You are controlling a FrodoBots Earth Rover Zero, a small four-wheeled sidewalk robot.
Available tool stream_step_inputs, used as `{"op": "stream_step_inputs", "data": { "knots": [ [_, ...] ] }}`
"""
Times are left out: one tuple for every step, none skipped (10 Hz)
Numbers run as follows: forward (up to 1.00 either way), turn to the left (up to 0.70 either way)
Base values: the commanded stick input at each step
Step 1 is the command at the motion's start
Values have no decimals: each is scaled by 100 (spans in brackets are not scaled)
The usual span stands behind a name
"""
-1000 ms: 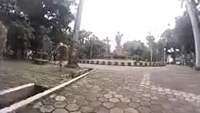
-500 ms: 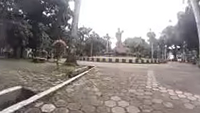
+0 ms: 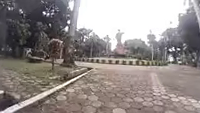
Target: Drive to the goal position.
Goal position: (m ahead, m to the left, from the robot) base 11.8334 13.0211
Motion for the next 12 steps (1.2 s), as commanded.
{"op": "stream_step_inputs", "data": {
  "knots": [
    [70, 0],
    [70, 0],
    [70, 0],
    [70, 0],
    [70, 0],
    [70, 0],
    [70, 0],
    [70, 0],
    [70, 0],
    [70, 0],
    [70, 0],
    [70, 0]
  ]
}}
